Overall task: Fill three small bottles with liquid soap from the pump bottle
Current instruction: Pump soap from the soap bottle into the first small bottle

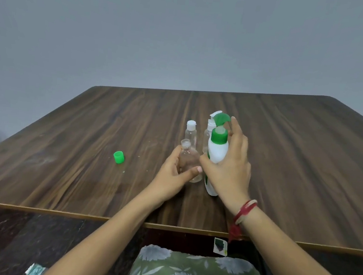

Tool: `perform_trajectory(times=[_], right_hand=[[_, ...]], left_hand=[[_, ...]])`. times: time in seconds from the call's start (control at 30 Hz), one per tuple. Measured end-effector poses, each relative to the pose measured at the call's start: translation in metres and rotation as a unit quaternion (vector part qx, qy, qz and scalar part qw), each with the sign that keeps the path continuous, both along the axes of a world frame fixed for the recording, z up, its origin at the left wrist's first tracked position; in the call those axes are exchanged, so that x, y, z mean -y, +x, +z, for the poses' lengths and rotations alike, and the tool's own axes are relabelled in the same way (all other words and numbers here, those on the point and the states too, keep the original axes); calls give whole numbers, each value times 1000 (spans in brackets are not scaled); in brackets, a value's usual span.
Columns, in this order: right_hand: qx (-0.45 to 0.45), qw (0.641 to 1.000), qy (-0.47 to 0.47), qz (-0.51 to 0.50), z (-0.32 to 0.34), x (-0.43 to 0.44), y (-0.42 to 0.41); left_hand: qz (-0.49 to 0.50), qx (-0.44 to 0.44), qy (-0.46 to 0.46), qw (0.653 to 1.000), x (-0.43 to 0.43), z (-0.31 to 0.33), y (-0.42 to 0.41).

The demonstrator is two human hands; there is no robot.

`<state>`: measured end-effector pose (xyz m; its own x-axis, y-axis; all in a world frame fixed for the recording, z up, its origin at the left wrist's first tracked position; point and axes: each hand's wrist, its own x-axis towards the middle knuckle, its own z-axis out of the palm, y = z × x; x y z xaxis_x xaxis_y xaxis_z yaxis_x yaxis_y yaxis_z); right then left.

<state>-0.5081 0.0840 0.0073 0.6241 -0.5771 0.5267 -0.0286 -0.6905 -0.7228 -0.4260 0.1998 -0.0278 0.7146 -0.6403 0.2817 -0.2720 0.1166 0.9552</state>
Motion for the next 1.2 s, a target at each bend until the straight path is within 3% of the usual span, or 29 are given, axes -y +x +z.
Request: perform_trajectory(times=[0.17,0.27,0.33,0.43,0.6,0.77,1.0,1.1,1.2], right_hand=[[-73,993,57,76,9,12,-4],[-137,937,196,256,20,32,-15],[-172,907,228,309,26,47,-19],[-168,924,203,278,29,53,-17],[-132,975,123,132,15,38,-16],[-88,991,96,20,4,20,-15],[-100,992,78,19,2,20,-17],[-110,994,29,10,0,25,-23],[49,997,-16,56,18,32,-29]], left_hand=[[-16,5,20,1000,0,3,4],[-26,-5,24,999,-1,4,5],[-33,-11,20,999,-1,5,5],[-50,-13,18,999,3,10,5],[-47,-11,-3,999,2,15,6],[-31,3,-9,999,2,17,9],[-33,26,16,999,4,20,14],[-29,30,12,999,4,18,15],[-37,21,-2,999,3,17,14]])
